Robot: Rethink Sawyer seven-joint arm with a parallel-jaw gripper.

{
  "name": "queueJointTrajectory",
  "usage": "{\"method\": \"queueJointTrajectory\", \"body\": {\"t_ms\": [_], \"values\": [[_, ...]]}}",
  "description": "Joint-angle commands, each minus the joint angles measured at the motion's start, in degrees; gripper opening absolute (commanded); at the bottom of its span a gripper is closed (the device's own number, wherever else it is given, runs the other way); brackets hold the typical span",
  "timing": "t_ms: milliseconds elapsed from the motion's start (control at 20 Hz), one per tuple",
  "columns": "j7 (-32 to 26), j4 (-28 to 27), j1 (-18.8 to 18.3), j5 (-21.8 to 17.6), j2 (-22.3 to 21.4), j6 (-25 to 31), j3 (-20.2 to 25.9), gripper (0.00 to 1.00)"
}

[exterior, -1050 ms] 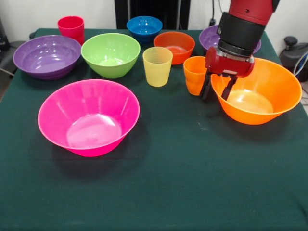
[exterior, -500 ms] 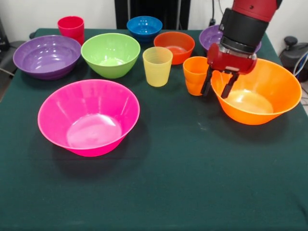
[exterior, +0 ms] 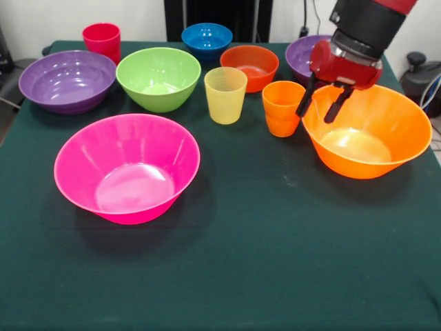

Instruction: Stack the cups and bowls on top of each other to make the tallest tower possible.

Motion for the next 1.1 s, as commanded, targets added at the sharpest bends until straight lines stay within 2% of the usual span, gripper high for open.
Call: {"method": "queueJointTrajectory", "body": {"t_ms": [50,350,550,1100], "values": [[9.7,-2.1,1.3,2.2,-0.9,7.4,3.6,1.0],[16.0,2.1,2.3,8.1,-1.8,5.7,7.8,1.0],[16.9,5.1,0.5,12.0,-3.5,5.5,12.2,1.0],[20.1,5.6,0.6,16.5,-3.3,3.4,15.7,1.0]]}}
